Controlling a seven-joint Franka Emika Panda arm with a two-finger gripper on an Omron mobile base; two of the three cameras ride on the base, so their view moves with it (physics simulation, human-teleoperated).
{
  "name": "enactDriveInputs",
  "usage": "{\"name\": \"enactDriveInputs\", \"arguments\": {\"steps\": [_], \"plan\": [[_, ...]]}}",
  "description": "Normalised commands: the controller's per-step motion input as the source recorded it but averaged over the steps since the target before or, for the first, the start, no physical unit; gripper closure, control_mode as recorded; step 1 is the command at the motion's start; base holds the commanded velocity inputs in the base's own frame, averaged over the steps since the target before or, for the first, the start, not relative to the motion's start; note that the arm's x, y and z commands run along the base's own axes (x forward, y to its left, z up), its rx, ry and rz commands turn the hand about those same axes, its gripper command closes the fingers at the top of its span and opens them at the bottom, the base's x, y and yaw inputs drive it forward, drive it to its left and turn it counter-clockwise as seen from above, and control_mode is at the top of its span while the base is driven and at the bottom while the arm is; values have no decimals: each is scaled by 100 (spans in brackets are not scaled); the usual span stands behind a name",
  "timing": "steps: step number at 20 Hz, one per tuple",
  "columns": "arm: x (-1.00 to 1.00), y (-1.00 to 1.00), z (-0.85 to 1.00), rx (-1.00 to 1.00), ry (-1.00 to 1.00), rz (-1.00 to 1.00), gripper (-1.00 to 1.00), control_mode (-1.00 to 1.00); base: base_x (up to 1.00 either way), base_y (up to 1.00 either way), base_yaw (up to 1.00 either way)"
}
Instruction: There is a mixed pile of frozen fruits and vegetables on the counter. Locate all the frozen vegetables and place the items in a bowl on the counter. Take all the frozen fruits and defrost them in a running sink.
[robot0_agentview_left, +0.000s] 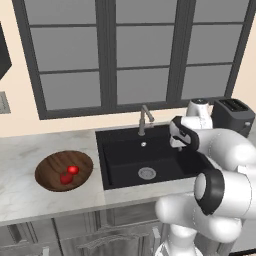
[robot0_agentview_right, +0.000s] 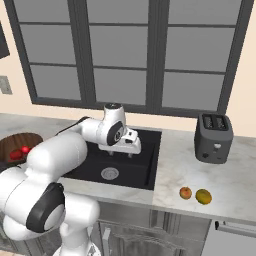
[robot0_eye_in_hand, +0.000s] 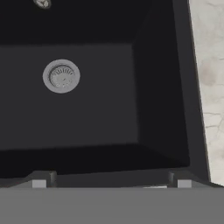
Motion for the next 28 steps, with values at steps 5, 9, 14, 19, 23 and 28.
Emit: {"name": "enactDriveInputs", "arguments": {"steps": [5, 9, 14, 19, 23, 28], "plan": [[0, -32, 0, 0, 1, -15, -100, -100, 0, 0, 0], [0, -32, 0, 0, 2, -16, -100, -100, 0, 0, 0], [0, -29, 0, -2, 4, -16, -100, -100, 0, 0, 0], [0, -29, 0, -2, 3, -15, -100, -100, 0, 0, 0], [0, -25, 0, -2, 2, -14, -100, -100, 0, 0, 0], [0, -23, 0, -2, 2, -14, -100, -100, 0, 0, 0]]}}
